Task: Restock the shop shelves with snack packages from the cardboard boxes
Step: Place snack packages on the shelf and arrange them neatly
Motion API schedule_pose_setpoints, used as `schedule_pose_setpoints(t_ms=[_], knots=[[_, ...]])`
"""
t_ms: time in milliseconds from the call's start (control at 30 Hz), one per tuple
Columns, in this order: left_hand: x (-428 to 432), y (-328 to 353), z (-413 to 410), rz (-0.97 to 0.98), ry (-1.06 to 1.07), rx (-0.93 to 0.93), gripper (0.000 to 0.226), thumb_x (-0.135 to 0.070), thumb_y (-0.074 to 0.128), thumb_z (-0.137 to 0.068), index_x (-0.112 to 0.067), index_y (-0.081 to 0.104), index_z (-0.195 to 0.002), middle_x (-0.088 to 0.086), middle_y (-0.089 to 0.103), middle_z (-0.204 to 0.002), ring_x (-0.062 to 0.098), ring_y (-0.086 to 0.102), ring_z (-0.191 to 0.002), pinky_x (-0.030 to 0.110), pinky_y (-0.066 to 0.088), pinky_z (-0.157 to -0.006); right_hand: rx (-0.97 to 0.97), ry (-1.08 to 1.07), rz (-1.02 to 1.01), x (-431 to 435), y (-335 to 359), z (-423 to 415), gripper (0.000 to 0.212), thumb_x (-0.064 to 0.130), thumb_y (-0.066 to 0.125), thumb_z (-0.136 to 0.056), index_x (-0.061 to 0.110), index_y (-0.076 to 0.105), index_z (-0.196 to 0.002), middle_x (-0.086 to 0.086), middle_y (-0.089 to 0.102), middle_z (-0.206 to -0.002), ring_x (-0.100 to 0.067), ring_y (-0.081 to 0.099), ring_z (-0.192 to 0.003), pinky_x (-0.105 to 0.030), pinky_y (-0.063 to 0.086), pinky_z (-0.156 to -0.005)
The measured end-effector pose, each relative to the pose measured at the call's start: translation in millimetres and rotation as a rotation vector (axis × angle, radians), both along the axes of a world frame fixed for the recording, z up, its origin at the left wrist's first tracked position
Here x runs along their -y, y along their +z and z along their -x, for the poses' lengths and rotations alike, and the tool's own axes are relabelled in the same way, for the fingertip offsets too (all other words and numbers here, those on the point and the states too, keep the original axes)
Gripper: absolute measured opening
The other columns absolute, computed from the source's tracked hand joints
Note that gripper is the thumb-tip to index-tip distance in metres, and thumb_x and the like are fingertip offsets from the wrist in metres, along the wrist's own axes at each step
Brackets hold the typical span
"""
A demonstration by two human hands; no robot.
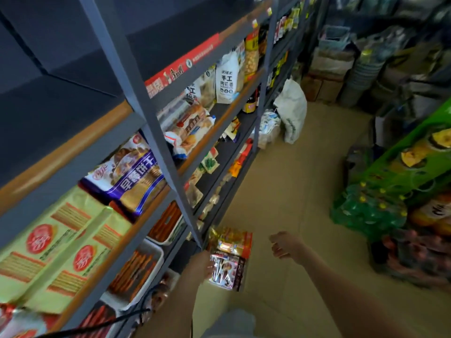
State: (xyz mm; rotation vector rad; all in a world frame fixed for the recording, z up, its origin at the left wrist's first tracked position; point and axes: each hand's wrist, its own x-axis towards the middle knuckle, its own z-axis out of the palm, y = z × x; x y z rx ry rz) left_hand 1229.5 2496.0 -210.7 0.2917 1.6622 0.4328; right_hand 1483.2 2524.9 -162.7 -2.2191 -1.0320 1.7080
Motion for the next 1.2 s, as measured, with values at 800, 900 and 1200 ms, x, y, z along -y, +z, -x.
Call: schedule_pose_setpoints(t_ms=[800,900,1200], knots=[[-121.1,31.9,-150.6,-0.139,0.939,-0.116,0.019,-0.009,0.037,-0.100,-0.012,0.048,-0.085,0.004,0.043,-0.068,0.013,0.042,-0.052,0.014,0.033,-0.035,0.127,1.158,-0.023,-350.7,-20.6,-26.7,0.030,0.029,0.055,-0.095,0.009,0.049,-0.116,-0.006,0.055,-0.103,-0.015,0.054,-0.087,-0.030,0.049,-0.077],[-105.6,14.2,-155.3,-0.049,0.950,-0.182,0.026,-0.002,0.038,-0.097,-0.013,0.042,-0.074,0.004,0.034,-0.067,0.009,0.040,-0.037,0.013,0.033,-0.033,0.107,1.234,-0.001,-345.5,-45.5,-11.3,0.044,0.038,0.057,-0.093,0.013,0.043,-0.126,-0.005,0.051,-0.115,-0.019,0.053,-0.101,-0.035,0.050,-0.085],[-95.7,-174.1,-145.4,0.178,0.623,-0.457,0.050,-0.031,0.059,-0.090,-0.017,0.044,-0.136,0.019,0.067,-0.113,0.034,0.065,-0.097,0.033,0.050,-0.074,-0.001,1.240,0.184,-306.7,-253.6,30.1,0.094,0.047,0.066,-0.084,0.017,0.009,-0.152,-0.009,0.016,-0.158,-0.029,0.025,-0.142,-0.043,0.029,-0.113]])
